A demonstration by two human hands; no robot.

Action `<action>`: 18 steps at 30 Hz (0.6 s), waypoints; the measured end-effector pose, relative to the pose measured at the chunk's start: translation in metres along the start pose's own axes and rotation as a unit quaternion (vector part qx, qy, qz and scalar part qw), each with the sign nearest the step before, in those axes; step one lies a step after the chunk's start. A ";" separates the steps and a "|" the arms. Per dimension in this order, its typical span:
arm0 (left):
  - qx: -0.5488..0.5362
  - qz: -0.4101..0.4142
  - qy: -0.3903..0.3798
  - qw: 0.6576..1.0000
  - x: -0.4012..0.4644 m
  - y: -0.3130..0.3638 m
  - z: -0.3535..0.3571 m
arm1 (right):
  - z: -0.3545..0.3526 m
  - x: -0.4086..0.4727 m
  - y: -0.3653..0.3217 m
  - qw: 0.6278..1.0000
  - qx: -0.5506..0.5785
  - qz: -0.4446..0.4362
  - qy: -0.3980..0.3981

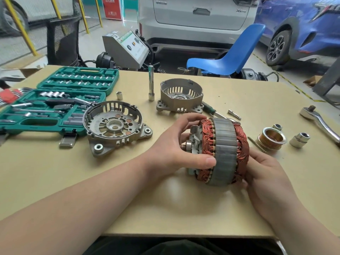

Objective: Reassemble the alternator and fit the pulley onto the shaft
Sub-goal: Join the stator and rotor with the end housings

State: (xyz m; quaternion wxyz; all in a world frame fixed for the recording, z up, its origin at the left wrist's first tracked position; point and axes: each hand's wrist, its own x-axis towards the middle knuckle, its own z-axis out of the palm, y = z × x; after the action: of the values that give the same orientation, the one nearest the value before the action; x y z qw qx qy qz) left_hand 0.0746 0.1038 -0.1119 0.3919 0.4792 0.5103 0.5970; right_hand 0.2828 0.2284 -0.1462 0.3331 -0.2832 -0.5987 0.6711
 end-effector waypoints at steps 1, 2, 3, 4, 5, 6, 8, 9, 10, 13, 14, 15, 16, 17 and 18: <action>0.004 0.004 0.005 1.000 0.000 -0.001 0.000 | 0.002 -0.001 -0.001 1.000 0.016 0.002 0.008; 0.004 0.006 0.008 1.000 0.001 -0.001 0.000 | 0.005 -0.002 -0.002 0.999 0.032 0.003 0.013; -0.002 0.007 0.011 1.000 0.001 -0.002 0.000 | 0.008 -0.004 -0.003 0.999 0.047 0.005 0.017; -0.011 0.009 0.012 1.000 0.001 -0.002 0.000 | 0.010 -0.005 -0.005 0.998 0.059 0.007 0.022; -0.017 0.012 0.012 1.000 0.002 -0.003 -0.001 | 0.012 -0.007 -0.006 0.997 0.070 0.009 0.030; -0.018 0.015 0.012 1.000 0.002 -0.004 -0.001 | 0.012 -0.008 -0.007 0.996 0.082 0.013 0.037; -0.020 0.017 0.007 1.000 0.003 -0.006 -0.003 | 0.012 -0.009 -0.007 0.993 0.101 0.016 0.050; -0.024 0.019 0.002 1.000 0.004 -0.006 -0.004 | 0.013 -0.010 -0.007 0.993 0.106 0.012 0.054; -0.027 0.020 -0.002 0.999 0.004 -0.006 -0.006 | 0.013 -0.010 -0.007 0.993 0.105 0.004 0.056; -0.026 0.013 -0.028 0.999 0.004 -0.007 -0.012 | 0.016 -0.010 -0.005 0.995 0.070 -0.027 0.060; -0.024 0.011 -0.040 0.999 0.004 -0.007 -0.014 | 0.017 -0.010 -0.005 0.996 0.053 -0.038 0.058; -0.021 0.011 -0.048 0.999 0.005 -0.007 -0.015 | 0.019 -0.011 -0.005 0.997 0.030 -0.051 0.057; -0.018 0.013 -0.050 0.999 0.004 -0.006 -0.016 | 0.020 -0.012 -0.005 0.996 0.002 -0.070 0.058; -0.013 0.018 -0.045 0.999 0.004 -0.005 -0.018 | 0.021 -0.012 -0.006 0.994 -0.030 -0.093 0.058; -0.005 0.025 -0.036 0.999 0.004 -0.003 -0.019 | 0.021 -0.013 -0.007 0.989 -0.065 -0.116 0.057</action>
State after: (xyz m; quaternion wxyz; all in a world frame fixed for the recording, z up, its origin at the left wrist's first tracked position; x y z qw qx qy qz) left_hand 0.0549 0.1033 -0.1142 0.3968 0.5111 0.4809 0.5916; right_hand 0.2749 0.2059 -0.1372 0.4230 -0.2702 -0.6501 0.5705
